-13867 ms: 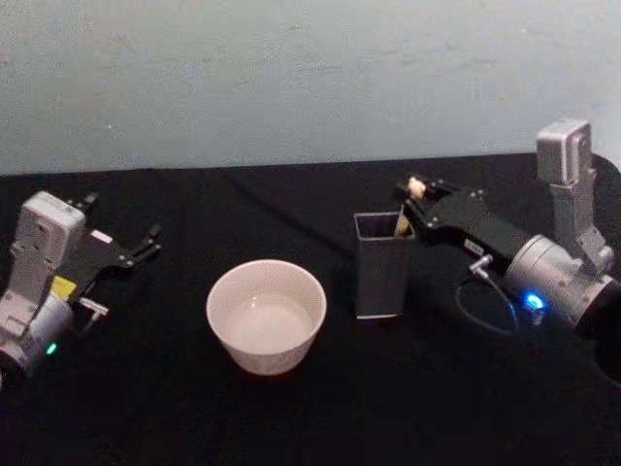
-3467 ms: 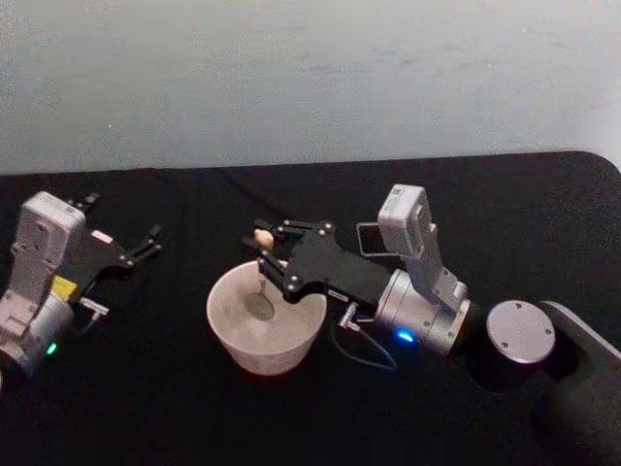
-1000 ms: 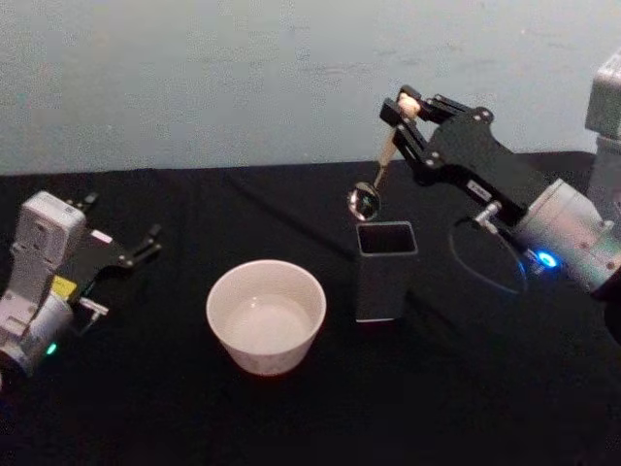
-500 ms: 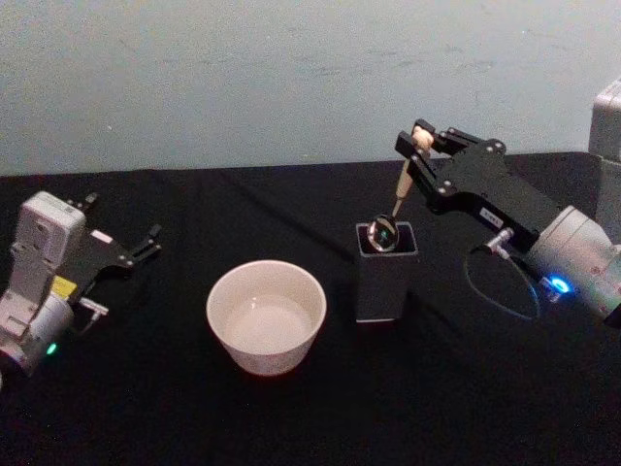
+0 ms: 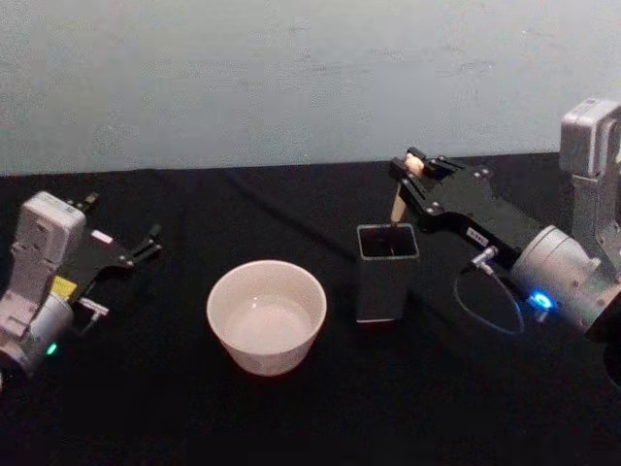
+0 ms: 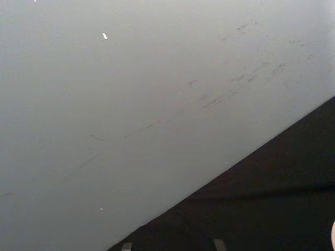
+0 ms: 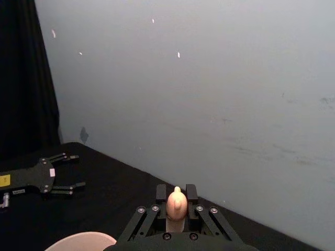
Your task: Pick up the stirring spoon with one hand, stir inside the cup, then place it back in its original position.
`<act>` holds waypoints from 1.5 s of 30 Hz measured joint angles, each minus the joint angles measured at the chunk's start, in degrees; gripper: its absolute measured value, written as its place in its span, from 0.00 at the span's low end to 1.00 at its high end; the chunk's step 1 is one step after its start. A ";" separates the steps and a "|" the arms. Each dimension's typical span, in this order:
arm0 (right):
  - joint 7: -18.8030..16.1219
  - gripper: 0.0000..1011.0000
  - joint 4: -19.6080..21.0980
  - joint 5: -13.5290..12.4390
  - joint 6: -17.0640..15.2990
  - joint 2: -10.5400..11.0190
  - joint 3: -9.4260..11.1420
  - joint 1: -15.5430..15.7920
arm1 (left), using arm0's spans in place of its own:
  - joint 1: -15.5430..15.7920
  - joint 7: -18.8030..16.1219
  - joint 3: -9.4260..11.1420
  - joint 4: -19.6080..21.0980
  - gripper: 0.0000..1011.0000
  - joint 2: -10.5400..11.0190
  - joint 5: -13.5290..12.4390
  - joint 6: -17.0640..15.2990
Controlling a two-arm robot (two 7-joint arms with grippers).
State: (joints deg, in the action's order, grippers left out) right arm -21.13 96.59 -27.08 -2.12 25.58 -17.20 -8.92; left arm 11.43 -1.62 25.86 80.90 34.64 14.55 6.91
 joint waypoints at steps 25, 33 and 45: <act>1.74 0.21 -6.40 2.45 1.52 -4.23 -1.08 0.48 | 0.00 0.00 0.00 0.00 0.99 0.00 0.00 0.00; 1.97 0.21 -8.00 3.30 1.11 -5.11 -0.97 0.19 | 0.00 0.00 0.00 0.00 0.99 0.00 0.00 0.00; 1.95 0.21 -8.32 3.76 -0.16 -5.30 -0.56 0.48 | 0.00 0.00 0.00 0.00 0.99 0.00 0.00 0.00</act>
State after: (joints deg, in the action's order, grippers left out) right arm -19.18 88.27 -23.33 -2.28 20.28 -17.75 -8.44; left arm 11.43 -1.62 25.86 80.90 34.65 14.55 6.91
